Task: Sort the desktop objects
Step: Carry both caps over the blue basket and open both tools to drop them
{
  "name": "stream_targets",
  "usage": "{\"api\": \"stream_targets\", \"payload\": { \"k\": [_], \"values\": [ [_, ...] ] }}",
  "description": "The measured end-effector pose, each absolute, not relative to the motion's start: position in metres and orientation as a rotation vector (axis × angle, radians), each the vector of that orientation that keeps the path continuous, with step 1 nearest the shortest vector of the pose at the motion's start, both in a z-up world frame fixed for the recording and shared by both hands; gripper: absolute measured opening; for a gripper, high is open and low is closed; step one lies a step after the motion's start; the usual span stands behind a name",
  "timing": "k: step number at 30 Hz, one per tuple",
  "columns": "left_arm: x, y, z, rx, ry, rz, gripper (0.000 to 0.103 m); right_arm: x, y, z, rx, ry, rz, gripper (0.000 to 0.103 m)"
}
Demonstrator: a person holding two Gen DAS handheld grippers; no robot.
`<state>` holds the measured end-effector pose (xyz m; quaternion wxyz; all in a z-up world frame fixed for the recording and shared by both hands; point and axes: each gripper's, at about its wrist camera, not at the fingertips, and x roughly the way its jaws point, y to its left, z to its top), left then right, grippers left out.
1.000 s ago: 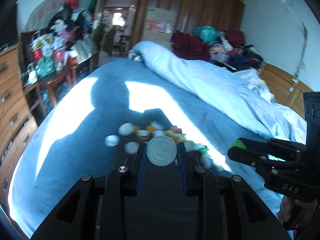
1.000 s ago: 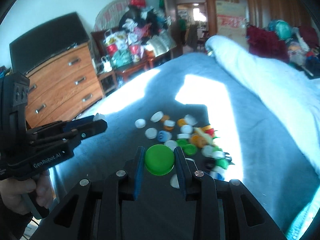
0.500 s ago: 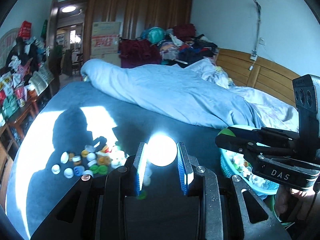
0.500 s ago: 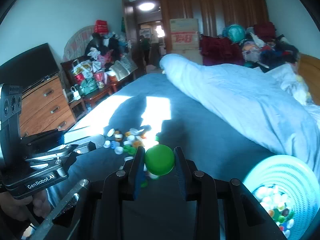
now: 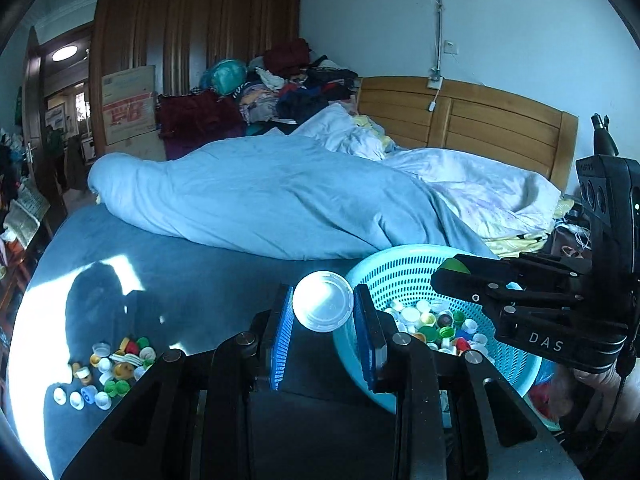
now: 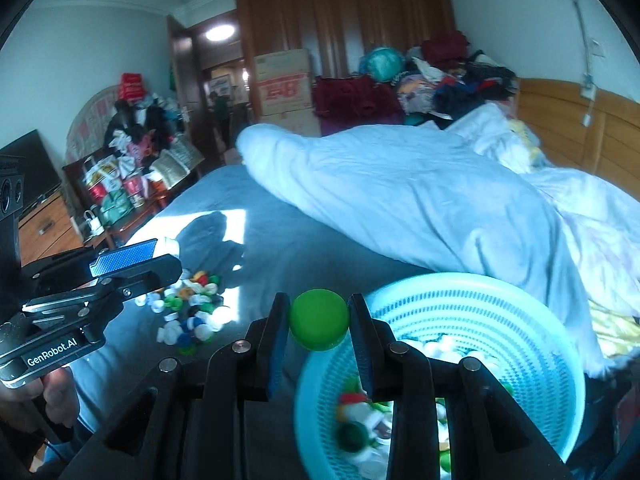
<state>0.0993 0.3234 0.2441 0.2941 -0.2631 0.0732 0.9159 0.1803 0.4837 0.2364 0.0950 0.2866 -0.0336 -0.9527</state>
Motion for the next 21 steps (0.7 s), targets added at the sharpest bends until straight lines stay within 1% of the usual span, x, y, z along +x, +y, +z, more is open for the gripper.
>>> {"api": "stream_targets", "payload": {
  "k": [9,16,21],
  "values": [
    [0.094,0.378,0.239,-0.734,0.27,2.373,0.025,0.19,0.537,0.231,0.887,-0.153,-2.904,0.033],
    [0.095,0.398,0.232,-0.759,0.325,2.356,0.025,0.194,0.554,0.224,0.913,-0.174,-2.904,0.033],
    [0.093,0.404,0.228,-0.779,0.331,2.347,0.025,0.197,0.558,0.22,0.924,-0.183,-2.904,0.033]
  ]
}}
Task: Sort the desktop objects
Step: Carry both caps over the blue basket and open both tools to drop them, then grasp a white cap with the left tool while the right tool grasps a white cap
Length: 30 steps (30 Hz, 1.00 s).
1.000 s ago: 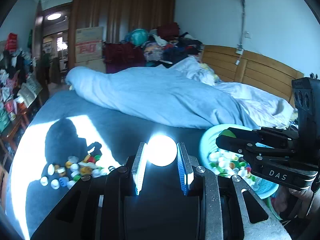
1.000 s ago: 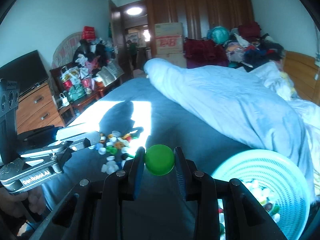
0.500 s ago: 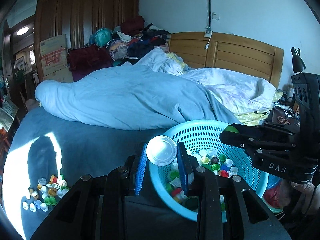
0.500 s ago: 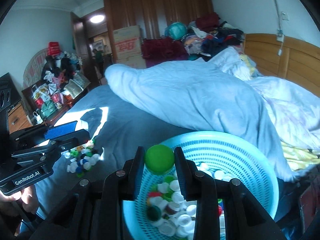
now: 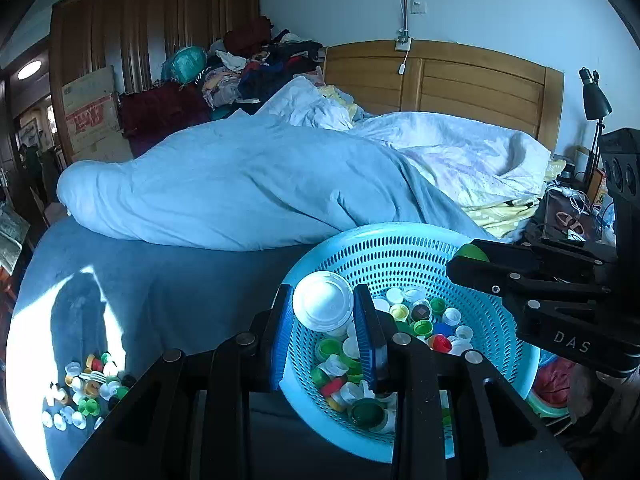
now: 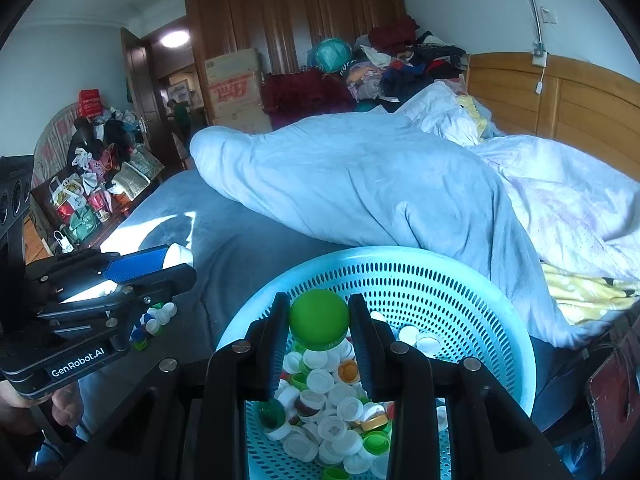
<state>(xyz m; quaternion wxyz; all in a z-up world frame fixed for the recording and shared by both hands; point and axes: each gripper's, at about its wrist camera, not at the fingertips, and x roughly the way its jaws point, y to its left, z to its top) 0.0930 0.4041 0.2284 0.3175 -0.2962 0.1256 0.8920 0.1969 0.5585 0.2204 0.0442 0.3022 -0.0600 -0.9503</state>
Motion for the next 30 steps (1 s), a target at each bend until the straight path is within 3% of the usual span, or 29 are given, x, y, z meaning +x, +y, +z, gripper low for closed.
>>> {"api": "stream_targets", "payload": {
  "k": [17,19,21,23,30],
  "values": [
    [0.091,0.417,0.224,-0.8,0.35,2.321,0.025,0.199,0.565,0.215,0.939,-0.195,-2.904,0.033],
    [0.093,0.421,0.223,-0.792,0.374,2.327,0.027,0.2,0.565,0.215,0.943,-0.193,-2.91,0.04],
    [0.094,0.42,0.223,-0.786,0.379,2.343,0.039,0.202,0.567,0.216,0.928,-0.195,-2.93,0.063],
    [0.095,0.417,0.224,-0.773,0.373,2.368,0.048,0.204,0.567,0.218,0.921,-0.202,-2.934,0.064],
    [0.079,0.369,0.21,-0.823,0.316,2.435,0.048,0.208,0.546,0.218,0.888,-0.183,-2.883,0.064]
  ]
}}
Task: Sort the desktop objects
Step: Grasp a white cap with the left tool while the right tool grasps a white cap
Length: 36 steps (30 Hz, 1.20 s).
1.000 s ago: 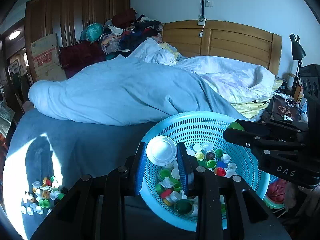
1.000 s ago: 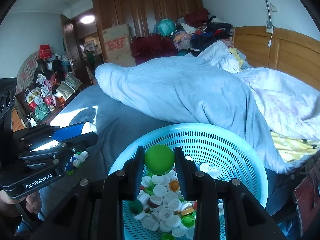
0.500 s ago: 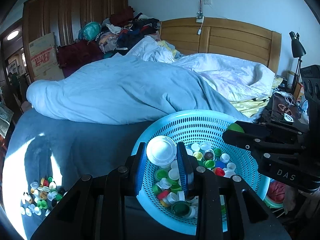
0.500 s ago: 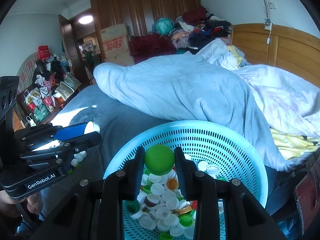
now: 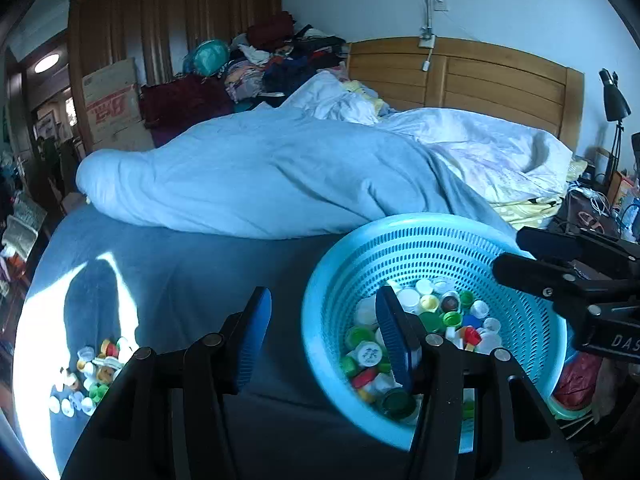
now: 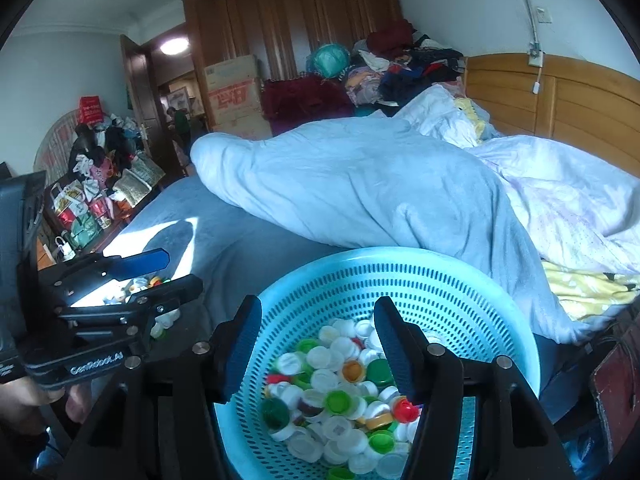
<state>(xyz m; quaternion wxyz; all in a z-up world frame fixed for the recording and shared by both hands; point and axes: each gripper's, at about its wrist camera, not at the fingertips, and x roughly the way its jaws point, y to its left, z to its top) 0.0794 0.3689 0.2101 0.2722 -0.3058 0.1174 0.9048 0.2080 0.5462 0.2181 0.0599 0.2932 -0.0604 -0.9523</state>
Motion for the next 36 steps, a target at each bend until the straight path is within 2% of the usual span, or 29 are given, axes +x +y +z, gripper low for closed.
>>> {"api": "stream_targets", "payload": {
  "k": [13,18,22,28,30,32,36],
  "values": [
    [0.036,0.122,0.108,-1.222,0.034,2.776,0.048,0.162,0.418,0.18,0.964,0.006,-2.594,0.064],
    [0.019,0.027,0.076,-1.292,-0.05,2.896,0.048,0.134,0.351,0.163,0.968,0.102,-2.481,0.071],
    [-0.019,-0.043,0.047,-1.301,-0.017,2.964,0.048,0.099,0.295,0.137,1.0,0.12,-2.397,0.071],
    [-0.067,-0.096,0.019,-1.323,0.007,2.878,0.048,0.032,0.195,0.108,1.043,0.14,-2.246,0.071],
    [-0.074,-0.099,0.017,-1.315,-0.016,2.836,0.049,0.015,0.17,0.102,1.062,0.158,-2.206,0.071],
    [-0.08,-0.097,0.013,-1.315,-0.024,2.798,0.055,0.003,0.147,0.099,1.086,0.171,-2.165,0.071],
    [-0.089,-0.089,0.007,-1.338,-0.03,2.738,0.055,-0.011,0.121,0.098,1.131,0.186,-2.118,0.071]
  ]
}}
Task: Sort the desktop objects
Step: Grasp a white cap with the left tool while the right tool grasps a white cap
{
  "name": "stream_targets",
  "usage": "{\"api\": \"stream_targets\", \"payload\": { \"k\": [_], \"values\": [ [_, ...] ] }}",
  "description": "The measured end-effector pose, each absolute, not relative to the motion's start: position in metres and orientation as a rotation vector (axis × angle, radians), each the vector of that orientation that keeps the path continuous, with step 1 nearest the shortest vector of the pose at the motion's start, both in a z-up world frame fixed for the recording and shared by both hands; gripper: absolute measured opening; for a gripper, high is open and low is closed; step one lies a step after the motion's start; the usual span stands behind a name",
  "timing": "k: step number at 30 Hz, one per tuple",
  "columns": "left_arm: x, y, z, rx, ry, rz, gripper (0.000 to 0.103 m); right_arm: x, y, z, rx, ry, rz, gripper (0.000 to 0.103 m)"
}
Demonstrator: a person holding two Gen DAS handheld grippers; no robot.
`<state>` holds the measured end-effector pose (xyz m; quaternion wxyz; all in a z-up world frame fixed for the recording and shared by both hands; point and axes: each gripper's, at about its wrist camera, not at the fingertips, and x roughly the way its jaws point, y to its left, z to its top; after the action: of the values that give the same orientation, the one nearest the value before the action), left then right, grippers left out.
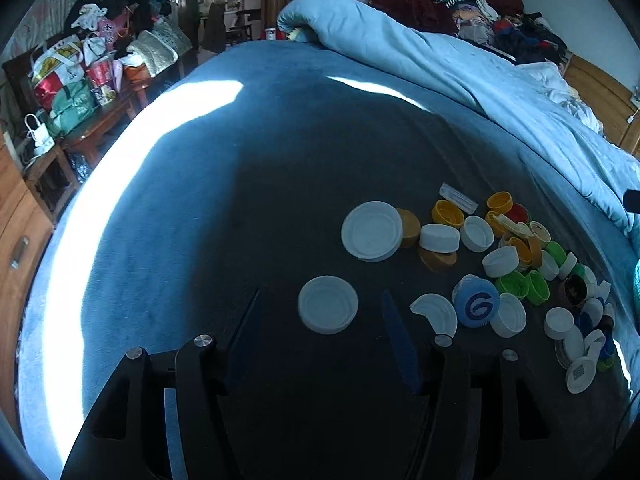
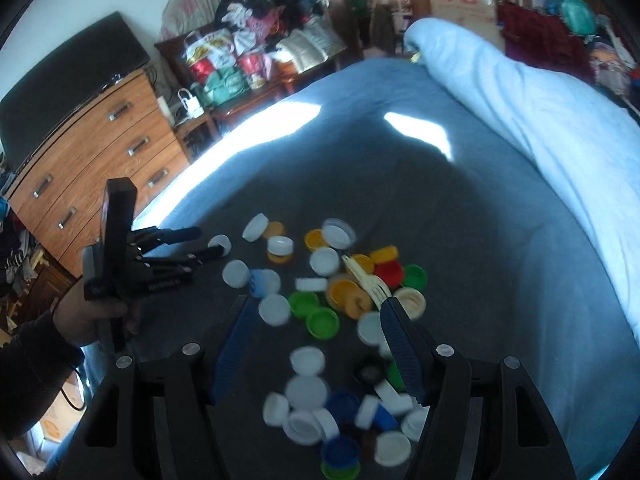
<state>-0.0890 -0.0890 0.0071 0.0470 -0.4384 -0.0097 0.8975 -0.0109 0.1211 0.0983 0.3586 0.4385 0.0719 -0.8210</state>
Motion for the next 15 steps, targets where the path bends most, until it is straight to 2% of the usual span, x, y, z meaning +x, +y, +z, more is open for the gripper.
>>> {"api": "stream_targets", "payload": {
  "k": [2,3,4,5,6,8,12,13,14,15],
  "values": [
    [-0.096,-0.087,0.004,-1.357,0.012,2.733,0.055,-0.016,0.114,0.097,1.153,0.187,-2.1,0.071],
    [-0.099,-0.086,0.001,-1.377,0.013,2.72,0.051,-0.017,0.113,0.096,1.165,0.188,-2.089,0.071],
    [-0.101,-0.086,-0.002,-1.397,0.007,2.705,0.027,-0.019,0.109,0.094,1.18,0.189,-2.074,0.071],
    [-0.101,-0.088,-0.002,-1.405,-0.006,2.709,0.026,-0.023,0.104,0.092,1.19,0.191,-2.057,0.068],
    [-0.1,-0.09,0.0,-1.399,-0.033,2.715,0.026,-0.026,0.097,0.09,1.193,0.199,-2.038,0.061],
    [-0.091,-0.097,0.01,-1.386,-0.085,2.748,0.026,-0.032,0.083,0.086,1.196,0.229,-2.004,0.058],
    [-0.069,-0.122,0.023,-1.427,-0.257,2.783,0.026,-0.047,0.04,0.072,1.145,0.33,-1.924,0.059],
    [-0.06,-0.131,0.026,-1.446,-0.3,2.792,0.026,-0.051,0.025,0.066,1.12,0.378,-1.895,0.062],
    [-0.054,-0.138,0.028,-1.458,-0.334,2.798,0.026,-0.055,0.009,0.059,1.088,0.451,-1.865,0.069],
    [-0.05,-0.144,0.03,-1.468,-0.369,2.8,0.026,-0.057,-0.008,0.051,1.055,0.534,-1.833,0.07]
  ]
}}
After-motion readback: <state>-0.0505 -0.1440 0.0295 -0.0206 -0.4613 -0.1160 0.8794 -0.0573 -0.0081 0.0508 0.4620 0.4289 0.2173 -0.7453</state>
